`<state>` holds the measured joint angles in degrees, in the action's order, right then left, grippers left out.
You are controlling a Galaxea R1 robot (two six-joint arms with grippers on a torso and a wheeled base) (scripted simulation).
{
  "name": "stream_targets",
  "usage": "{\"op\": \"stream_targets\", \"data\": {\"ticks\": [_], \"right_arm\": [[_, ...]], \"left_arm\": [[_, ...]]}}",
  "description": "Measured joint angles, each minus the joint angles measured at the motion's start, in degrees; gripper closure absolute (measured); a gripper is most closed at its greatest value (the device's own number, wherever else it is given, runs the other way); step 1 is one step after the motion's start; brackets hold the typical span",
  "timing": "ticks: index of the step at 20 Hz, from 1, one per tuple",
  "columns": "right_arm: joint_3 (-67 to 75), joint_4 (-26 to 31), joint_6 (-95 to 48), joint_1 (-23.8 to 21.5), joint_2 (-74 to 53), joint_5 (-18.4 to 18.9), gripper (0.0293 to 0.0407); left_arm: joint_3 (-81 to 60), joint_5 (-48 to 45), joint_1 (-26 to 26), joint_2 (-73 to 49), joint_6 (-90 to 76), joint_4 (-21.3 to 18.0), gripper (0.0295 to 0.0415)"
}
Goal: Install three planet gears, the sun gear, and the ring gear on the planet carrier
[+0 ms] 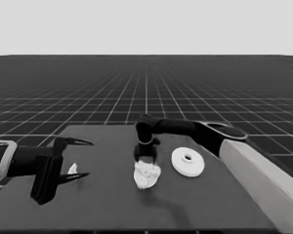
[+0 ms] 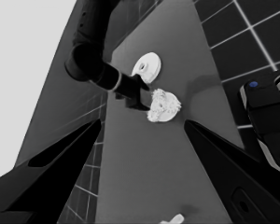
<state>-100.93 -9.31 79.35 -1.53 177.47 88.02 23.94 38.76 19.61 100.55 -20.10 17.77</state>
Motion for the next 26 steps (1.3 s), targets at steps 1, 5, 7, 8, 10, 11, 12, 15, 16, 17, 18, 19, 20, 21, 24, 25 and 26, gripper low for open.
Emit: {"op": "stream_targets", "data": {"ticks": [1, 5, 7, 8, 10, 11, 12, 15, 16, 17, 18, 19, 20, 21, 24, 25, 26], "right_arm": [[0.03, 0.14, -1.04, -0.12, -0.02, -0.01, 0.0315], [26.47, -12.27, -25.58, 6.84, -15.8, -8.42, 0.0296], [60.48, -24.28, -48.9, 17.41, -56.22, -16.18, 0.0311], [68.02, -26.9, -53.98, 19.4, -64.98, -17.89, 0.0314], [75.1, -29.35, -58.73, 21.09, -72.8, -19.53, 0.0315], [76.63, -29.89, -59.77, 21.43, -74.44, -19.89, 0.0315], [77.53, -30.21, -60.38, 21.61, -75.38, -20.1, 0.0315], [62.3, -5.47, -38.28, 2.67, -61.0, -8.11, 0.0302], [41.64, 1.09, -31.75, -4.01, -48.68, -5.97, 0.0307], [26.42, 2.78, -30.57, -4.1, -41.22, -4.46, 0.0311], [15.66, 3.7, -30.93, -3.85, -36.18, -3.5, 0.0313], [8.23, 4.23, -31.74, -3.67, -32.73, -2.9, 0.0314], [3.25, 4.52, -32.54, -3.55, -30.42, -2.55, 0.0315], [0.0, 4.68, -33.18, -3.47, -28.91, -2.34, 0.0315], [-4.13, 4.85, -34.14, -3.34, -27.01, -2.11, 0.0315], [-6.37, 1.96, -35.06, 0.36, -26.03, -5.07, 0.0315], [-8.51, 0.4, -35.93, 3.23, -25.08, -6.94, 0.0315]], "left_arm": [[0.0, 0.0, 0.0, 0.0, 0.0, 0.0, 0.0326], [0.0, 0.0, 0.0, 0.0, 0.0, 0.0, 0.0326], [0.0, 0.0, 0.0, 0.0, 0.0, 0.0, 0.0326], [0.0, 0.0, 0.0, 0.0, 0.0, 0.0, 0.0326], [0.0, 0.0, 0.0, 0.0, 0.0, 0.0, 0.0326], [0.0, 0.0, 0.0, 0.0, 0.0, 0.0, 0.0326], [0.0, 0.0, 0.0, 0.0, 0.0, 0.0, 0.0326], [0.0, 0.0, 0.0, 0.0, 0.0, 0.0, 0.0326], [0.0, 0.0, 0.0, 0.0, 0.0, 0.0, 0.0326], [0.0, 0.0, 0.0, 0.0, 0.0, 0.0, 0.0326], [0.0, 0.0, 0.0, 0.0, 0.0, 0.0, 0.0326], [0.0, 0.0, 0.0, 0.0, 0.0, 0.0, 0.0326], [0.0, 0.0, 0.0, 0.0, 0.0, 0.0, 0.0326], [0.0, 0.0, 0.0, 0.0, 0.0, 0.0, 0.0326], [0.0, 0.0, 0.0, 0.0, 0.0, 0.0, 0.0326], [0.0, 0.0, 0.0, 0.0, 0.0, 0.0, 0.0326], [0.0, 0.0, 0.0, 0.0, 0.0, 0.0, 0.0326]]}}
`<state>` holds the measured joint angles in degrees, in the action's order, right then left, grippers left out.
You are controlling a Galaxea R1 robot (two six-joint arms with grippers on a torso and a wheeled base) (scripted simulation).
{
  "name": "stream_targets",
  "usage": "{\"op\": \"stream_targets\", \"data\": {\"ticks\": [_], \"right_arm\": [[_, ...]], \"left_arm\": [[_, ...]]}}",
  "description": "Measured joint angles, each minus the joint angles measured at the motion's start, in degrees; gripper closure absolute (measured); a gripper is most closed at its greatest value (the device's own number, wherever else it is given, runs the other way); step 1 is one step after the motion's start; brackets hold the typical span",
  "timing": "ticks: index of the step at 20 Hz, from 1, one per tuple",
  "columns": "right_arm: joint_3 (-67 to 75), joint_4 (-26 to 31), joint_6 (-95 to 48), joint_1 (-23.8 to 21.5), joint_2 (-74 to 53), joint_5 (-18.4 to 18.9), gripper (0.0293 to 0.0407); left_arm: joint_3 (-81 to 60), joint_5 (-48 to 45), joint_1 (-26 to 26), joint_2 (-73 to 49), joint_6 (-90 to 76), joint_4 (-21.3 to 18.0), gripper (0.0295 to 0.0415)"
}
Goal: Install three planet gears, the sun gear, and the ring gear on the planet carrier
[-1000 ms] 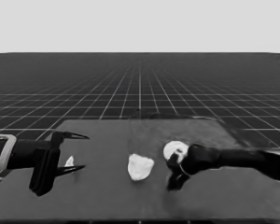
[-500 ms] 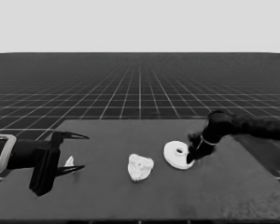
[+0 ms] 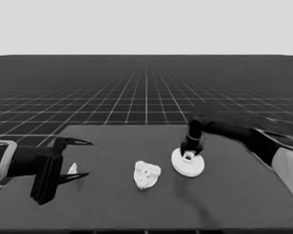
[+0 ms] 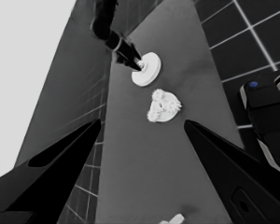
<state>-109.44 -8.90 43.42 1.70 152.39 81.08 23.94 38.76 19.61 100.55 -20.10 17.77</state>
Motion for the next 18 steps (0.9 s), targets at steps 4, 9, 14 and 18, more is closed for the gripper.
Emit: {"op": "stream_targets", "data": {"ticks": [4, 9, 14, 18], "right_arm": [[-3.97, -1.59, -1.7, 3.09, 1.77, -2.54, 0.0315], [-4.51, -1.77, -1.93, 3.31, 1.98, -2.86, 0.0343], [-4.54, -1.79, -1.95, 3.31, 2.02, -2.87, 0.0351], [-4.54, -1.79, -1.95, 3.31, 2.02, -2.88, 0.0352]], "left_arm": [[0.0, 0.0, 0.0, 0.0, 0.0, 0.0, 0.0326], [0.0, 0.0, 0.0, 0.0, 0.0, 0.0, 0.0326], [0.0, 0.0, 0.0, 0.0, 0.0, 0.0, 0.0326], [0.0, 0.0, 0.0, 0.0, 0.0, 0.0, 0.0326]]}}
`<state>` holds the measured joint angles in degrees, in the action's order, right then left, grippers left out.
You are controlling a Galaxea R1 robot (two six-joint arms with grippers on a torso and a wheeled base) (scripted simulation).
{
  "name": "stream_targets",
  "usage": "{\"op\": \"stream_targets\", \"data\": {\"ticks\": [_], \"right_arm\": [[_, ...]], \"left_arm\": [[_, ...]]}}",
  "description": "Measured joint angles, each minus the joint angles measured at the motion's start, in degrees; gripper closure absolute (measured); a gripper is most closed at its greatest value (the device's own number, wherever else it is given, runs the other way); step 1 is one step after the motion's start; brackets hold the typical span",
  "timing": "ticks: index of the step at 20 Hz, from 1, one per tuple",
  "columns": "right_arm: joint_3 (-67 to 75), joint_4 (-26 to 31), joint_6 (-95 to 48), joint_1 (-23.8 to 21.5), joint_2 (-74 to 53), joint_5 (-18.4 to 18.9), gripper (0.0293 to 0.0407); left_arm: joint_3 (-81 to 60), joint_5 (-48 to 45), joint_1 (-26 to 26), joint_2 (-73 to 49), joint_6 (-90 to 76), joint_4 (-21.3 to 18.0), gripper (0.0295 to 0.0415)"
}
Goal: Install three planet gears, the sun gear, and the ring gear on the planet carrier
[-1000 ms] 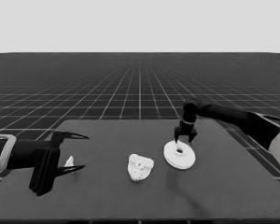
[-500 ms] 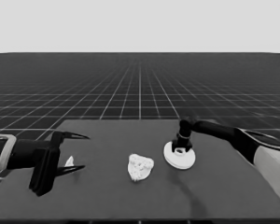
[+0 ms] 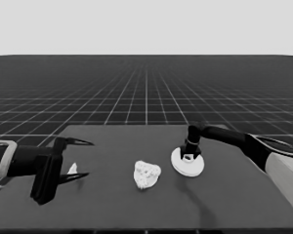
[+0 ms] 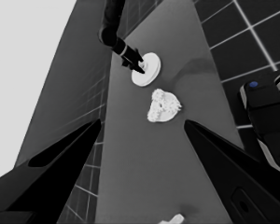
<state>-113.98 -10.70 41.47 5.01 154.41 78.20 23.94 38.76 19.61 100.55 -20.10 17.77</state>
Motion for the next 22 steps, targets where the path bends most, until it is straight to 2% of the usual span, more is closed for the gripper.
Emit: {"op": "stream_targets", "data": {"ticks": [1, 2, 4, 7, 10, 11, 13, 16, 20, 22], "right_arm": [[5.09, 2.04, 2.34, -3.05, -2.2, 3.4, 0.0351], [6.98, 3.65, 3.18, -5.99, -3.07, 5.27, 0.0351], [7.76, 5.34, 3.48, -8.61, -3.42, 6.94, 0.0352], [7.78, 6.08, 3.46, -9.56, -3.42, 7.61, 0.0352], [7.73, 6.24, 3.43, -9.71, -3.41, 7.75, 0.0352], [19.13, 4.04, 21.39, -8.79, -1.07, 8.29, 0.0351], [20.49, 2.44, 33.34, -7.37, 13.17, 9.34, 0.0351], [15.33, 1.92, 34.98, -6.85, 20.7, 9.67, 0.0351], [13.65, 1.81, 35.04, -6.77, 22.26, 9.74, 0.0351], [11.72, -1.61, 33.93, -3.22, 22.86, 8.68, 0.0351]], "left_arm": [[0.0, 0.0, 0.0, 0.0, 0.0, 0.0, 0.0326], [0.0, 0.0, 0.0, 0.0, 0.0, 0.0, 0.0326], [0.0, 0.0, 0.0, 0.0, 0.0, 0.0, 0.0326], [0.0, 0.0, 0.0, 0.0, 0.0, 0.0, 0.0326], [0.0, 0.0, 0.0, 0.0, 0.0, 0.0, 0.0326], [0.0, 0.0, 0.0, 0.0, 0.0, 0.0, 0.0326], [0.0, 0.0, 0.0, 0.0, 0.0, 0.0, 0.0326], [0.0, 0.0, 0.0, 0.0, 0.0, 0.0, 0.0326], [0.0, 0.0, 0.0, 0.0, 0.0, 0.0, 0.0326], [0.0, 0.0, 0.0, 0.0, 0.0, 0.0, 0.0326]]}}
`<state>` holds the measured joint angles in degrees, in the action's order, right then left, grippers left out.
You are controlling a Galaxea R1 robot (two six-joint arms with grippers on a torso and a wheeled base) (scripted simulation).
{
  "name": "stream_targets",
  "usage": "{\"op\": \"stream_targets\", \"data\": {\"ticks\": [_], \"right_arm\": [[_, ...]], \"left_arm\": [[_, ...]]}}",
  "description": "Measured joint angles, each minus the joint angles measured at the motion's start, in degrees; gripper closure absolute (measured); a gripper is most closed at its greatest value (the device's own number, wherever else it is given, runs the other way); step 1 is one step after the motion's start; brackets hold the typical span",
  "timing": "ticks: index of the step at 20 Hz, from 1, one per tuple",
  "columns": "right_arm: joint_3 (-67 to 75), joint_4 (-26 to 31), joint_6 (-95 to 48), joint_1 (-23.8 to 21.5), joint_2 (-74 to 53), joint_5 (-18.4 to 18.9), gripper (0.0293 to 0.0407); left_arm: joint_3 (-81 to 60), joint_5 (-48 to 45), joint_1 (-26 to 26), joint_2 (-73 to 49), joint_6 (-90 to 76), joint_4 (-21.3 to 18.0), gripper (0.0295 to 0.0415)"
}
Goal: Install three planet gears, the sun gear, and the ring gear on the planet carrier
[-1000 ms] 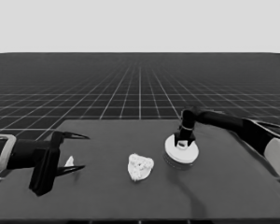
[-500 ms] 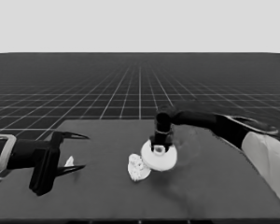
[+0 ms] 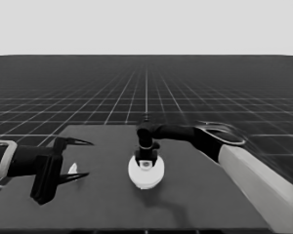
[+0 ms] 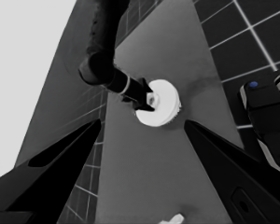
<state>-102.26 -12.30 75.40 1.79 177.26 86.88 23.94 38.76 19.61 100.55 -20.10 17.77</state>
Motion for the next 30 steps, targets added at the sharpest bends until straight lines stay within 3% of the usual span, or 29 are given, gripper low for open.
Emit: {"op": "stream_targets", "data": {"ticks": [5, 30], "right_arm": [[-1.3, -1.62, -0.72, 1.78, 0.38, -0.65, 0.0351], [-1.33, -1.69, 9.51, 2.07, 0.42, -0.65, 0.0351]], "left_arm": [[0.0, 0.0, 0.0, 0.0, 0.0, 0.0, 0.0326], [0.0, 0.0, 0.0, 0.0, 0.0, 0.0, 0.0326]]}}
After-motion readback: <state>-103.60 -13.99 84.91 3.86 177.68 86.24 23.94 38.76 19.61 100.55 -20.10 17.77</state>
